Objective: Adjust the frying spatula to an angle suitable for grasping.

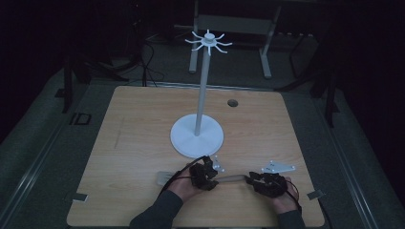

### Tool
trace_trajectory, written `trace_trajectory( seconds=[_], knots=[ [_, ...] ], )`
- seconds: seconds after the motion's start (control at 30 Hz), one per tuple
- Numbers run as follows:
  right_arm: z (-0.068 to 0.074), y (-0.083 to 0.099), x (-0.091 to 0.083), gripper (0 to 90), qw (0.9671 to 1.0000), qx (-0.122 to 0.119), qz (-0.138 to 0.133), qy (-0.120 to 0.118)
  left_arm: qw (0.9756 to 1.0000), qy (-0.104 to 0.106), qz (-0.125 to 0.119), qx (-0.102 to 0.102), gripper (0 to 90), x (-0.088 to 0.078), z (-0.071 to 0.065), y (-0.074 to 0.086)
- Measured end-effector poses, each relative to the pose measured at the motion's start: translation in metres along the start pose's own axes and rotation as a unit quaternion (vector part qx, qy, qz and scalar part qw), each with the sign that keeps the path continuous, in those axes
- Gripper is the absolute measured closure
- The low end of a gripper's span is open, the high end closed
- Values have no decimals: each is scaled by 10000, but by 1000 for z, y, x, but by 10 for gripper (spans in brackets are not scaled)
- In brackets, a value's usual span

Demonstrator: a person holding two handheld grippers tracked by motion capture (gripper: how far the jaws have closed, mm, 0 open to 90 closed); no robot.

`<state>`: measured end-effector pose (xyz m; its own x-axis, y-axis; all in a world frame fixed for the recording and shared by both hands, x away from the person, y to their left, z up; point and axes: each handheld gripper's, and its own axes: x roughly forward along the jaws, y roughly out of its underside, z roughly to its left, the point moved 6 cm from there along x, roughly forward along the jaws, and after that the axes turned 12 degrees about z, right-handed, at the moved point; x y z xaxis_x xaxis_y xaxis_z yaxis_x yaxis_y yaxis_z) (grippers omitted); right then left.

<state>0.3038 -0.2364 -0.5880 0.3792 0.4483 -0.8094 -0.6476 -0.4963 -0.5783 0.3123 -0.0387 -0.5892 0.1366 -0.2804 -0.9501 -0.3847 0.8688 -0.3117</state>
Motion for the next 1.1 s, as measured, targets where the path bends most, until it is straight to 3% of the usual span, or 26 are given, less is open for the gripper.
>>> trace_trajectory(
  seconds=[0.27,0.63,1.03,1.1],
  knots=[
    [-18,5,-15,603,9990,343,-248,166,9998,55,181,70,702,3,0,-4],
    [-22,7,-16,572,9985,432,-268,207,9984,105,481,269,701,4,0,-9],
    [-22,7,-15,558,9985,435,-255,216,9934,375,978,475,707,6,0,-23],
    [-22,7,-14,558,9985,443,-254,218,9922,319,1050,595,714,5,0,-24]
  ],
)
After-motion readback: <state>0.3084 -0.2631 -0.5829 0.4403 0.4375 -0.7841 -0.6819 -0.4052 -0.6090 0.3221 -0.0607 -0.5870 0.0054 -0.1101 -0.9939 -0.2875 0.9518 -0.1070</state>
